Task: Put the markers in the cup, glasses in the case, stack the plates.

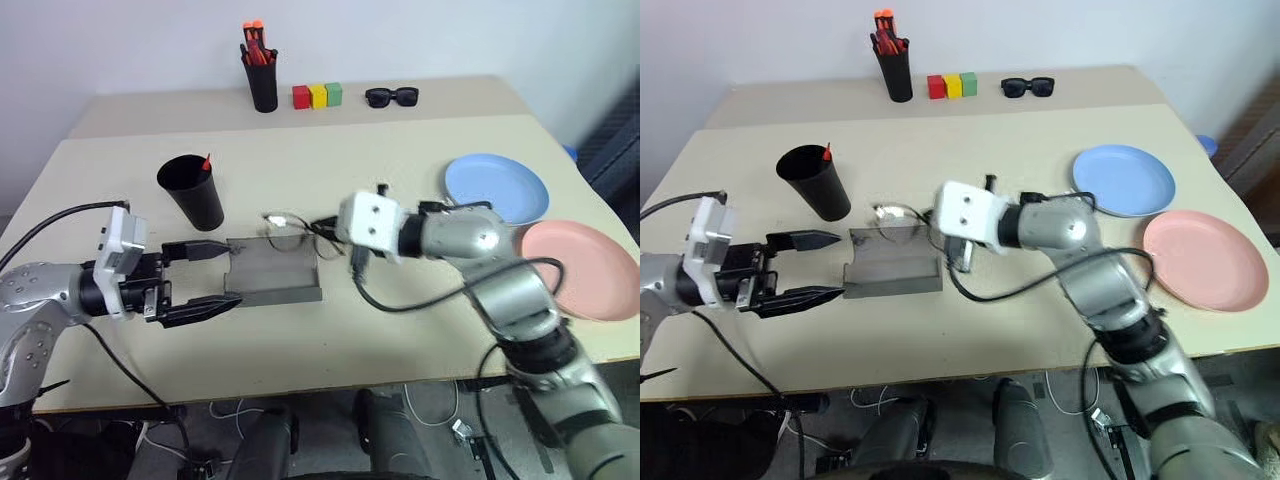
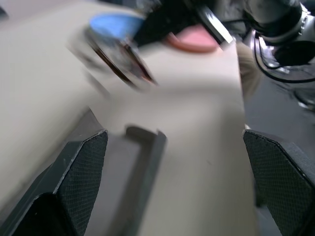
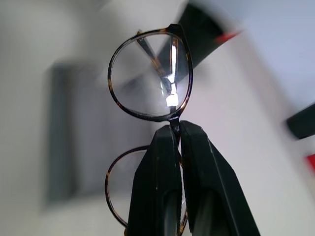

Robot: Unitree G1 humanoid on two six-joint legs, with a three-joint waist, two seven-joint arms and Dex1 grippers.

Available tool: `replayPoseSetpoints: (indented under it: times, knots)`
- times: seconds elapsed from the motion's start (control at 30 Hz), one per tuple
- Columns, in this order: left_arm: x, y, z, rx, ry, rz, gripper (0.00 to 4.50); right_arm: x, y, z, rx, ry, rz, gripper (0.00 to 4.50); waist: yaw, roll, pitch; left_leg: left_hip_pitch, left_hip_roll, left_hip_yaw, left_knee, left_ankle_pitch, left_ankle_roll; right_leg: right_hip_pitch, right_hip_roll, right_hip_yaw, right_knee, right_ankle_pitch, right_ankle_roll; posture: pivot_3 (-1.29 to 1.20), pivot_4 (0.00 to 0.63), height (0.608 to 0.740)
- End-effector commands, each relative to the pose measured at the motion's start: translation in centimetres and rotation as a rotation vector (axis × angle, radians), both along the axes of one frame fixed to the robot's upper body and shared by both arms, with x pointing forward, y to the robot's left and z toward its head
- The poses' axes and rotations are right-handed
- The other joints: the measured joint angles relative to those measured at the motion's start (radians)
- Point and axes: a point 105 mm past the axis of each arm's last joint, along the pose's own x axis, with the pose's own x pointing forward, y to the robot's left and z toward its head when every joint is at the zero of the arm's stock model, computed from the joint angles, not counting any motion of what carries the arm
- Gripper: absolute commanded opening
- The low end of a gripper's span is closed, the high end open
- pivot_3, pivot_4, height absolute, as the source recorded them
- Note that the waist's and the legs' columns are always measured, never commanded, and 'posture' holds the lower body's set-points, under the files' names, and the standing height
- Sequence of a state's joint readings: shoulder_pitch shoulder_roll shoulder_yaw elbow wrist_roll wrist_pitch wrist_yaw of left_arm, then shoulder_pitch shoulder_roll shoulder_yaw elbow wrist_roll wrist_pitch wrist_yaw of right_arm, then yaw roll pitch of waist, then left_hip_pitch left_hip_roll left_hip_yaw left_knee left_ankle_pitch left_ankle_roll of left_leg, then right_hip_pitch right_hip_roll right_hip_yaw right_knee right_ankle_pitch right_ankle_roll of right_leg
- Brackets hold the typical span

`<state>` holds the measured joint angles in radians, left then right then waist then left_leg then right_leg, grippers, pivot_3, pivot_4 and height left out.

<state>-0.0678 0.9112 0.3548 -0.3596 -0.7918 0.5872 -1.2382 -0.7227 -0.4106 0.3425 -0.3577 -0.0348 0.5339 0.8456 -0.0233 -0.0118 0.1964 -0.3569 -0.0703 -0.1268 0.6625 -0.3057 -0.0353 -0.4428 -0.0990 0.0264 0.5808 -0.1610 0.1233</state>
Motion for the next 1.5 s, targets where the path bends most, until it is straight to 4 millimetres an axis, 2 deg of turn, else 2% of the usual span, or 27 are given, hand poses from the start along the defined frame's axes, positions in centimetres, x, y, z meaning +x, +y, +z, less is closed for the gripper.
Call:
replayPoseSetpoints:
  times: [0.03, 0.2, 0.3, 0.4, 0.53, 1.0, 1.17, 1.27, 1.37, 1.5]
  knots:
    - [-1.1, 0.7, 0.9, 0.013, 0.018, -0.001, 4.5, 0.2, 2.2, 0.0, 0.074, 0.017, 0.014, 0.04, 0.002, 0.0, 0.0, 0.0, 0.0, -0.001, 0.0, 0.0, 0.0, 0.0, 0.0, 0.0, 0.0, 0.0, 0.0, 0.0, 0.15, 0.74]
    - [-2.0, 1.3, 0.9, 0.012, 0.063, 0.022, 4.5, 0.3, 3.9, -1.8, 0.082, 0.054, 0.035, 0.04, 0.006, 0.0, 0.0, -0.001, 0.0, -0.001, -0.001, 0.0, 0.0, -0.001, 0.0, 0.0, 0.0, 0.0, 0.0, 0.0, 0.15, 0.74]
    - [-1.9, 1.7, 1.1, 0.011, 0.033, 0.05, 4.5, 0.7, 4.5, -3.6, 0.057, 0.085, 0.02, 0.04, 0.003, 0.0, 0.0, 0.0, 0.0, -0.001, -0.001, 0.0, -0.001, -0.001, 0.0, 0.0, 0.001, 0.0, 0.0, 0.0, 0.15, 0.74]
    - [-1.9, 1.9, 1.2, 0.007, 0.006, 0.067, 4.5, 0.9, 4.2, -5.8, -0.005, 0.123, -0.004, 0.04, 0.001, 0.0, 0.0, 0.0, 0.0, -0.001, -0.001, 0.0, -0.001, -0.001, 0.001, 0.0, 0.002, 0.0, -0.001, 0.0, 0.15, 0.74]
    - [-1.9, 2.0, 1.1, 0.012, -0.003, 0.075, 4.5, 0.7, 4.0, -7.5, -0.044, 0.173, -0.014, 0.04, 0.001, 0.0, 0.0, 0.0, 0.0, -0.001, -0.001, 0.0, -0.001, -0.001, 0.001, 0.0, 0.002, 0.0, -0.001, 0.0, 0.15, 0.74]
    - [-1.0, 1.6, 1.4, 0.01, -0.048, 0.072, 4.5, -0.3, 2.8, -9.2, -0.182, 0.203, 0.028, 0.04, 0.002, 0.0, 0.0, 0.0, 0.0, -0.001, -0.001, 0.0, -0.001, -0.001, 0.001, 0.0, 0.002, 0.0, -0.001, 0.0, 0.15, 0.74]
    - [-0.7, 1.4, 1.5, 0.013, -0.058, 0.069, 4.5, -0.3, 2.7, -8.7, -0.167, 0.193, 0.024, 0.04, 0.002, 0.0, 0.0, 0.0, 0.0, -0.001, -0.001, 0.0, -0.001, -0.001, 0.001, 0.0, 0.002, 0.0, -0.001, 0.0, 0.15, 0.74]
    - [-0.6, 1.2, 1.4, 0.015, -0.061, 0.064, 4.5, -0.2, 2.8, -8.4, -0.139, 0.225, 0.02, 0.98, 0.003, 0.0, 0.0, 0.0, 0.0, -0.001, -0.001, 0.0, -0.001, -0.001, 0.001, 0.0, 0.002, 0.0, -0.001, 0.0, 0.15, 0.74]
    - [-0.4, 1.1, 1.6, 0.01, -0.066, 0.061, 4.5, 0.0, 2.8, -8.2, -0.137, 0.185, 0.001, 2.45, 0.002, 0.0, 0.0, 0.0, 0.0, -0.001, -0.001, 0.0, -0.001, -0.001, 0.001, 0.0, 0.002, 0.0, -0.001, 0.0, 0.15, 0.74]
    - [0.2, 1.2, 1.9, 0.003, -0.098, 0.071, 4.5, 0.9, 2.7, -6.2, -0.073, 0.103, -0.026, 4.45, 0.003, 0.0, 0.0, 0.0, 0.0, -0.001, -0.001, 0.0, -0.001, -0.001, 0.001, 0.0, 0.002, 0.0, -0.001, 0.0, 0.15, 0.74]
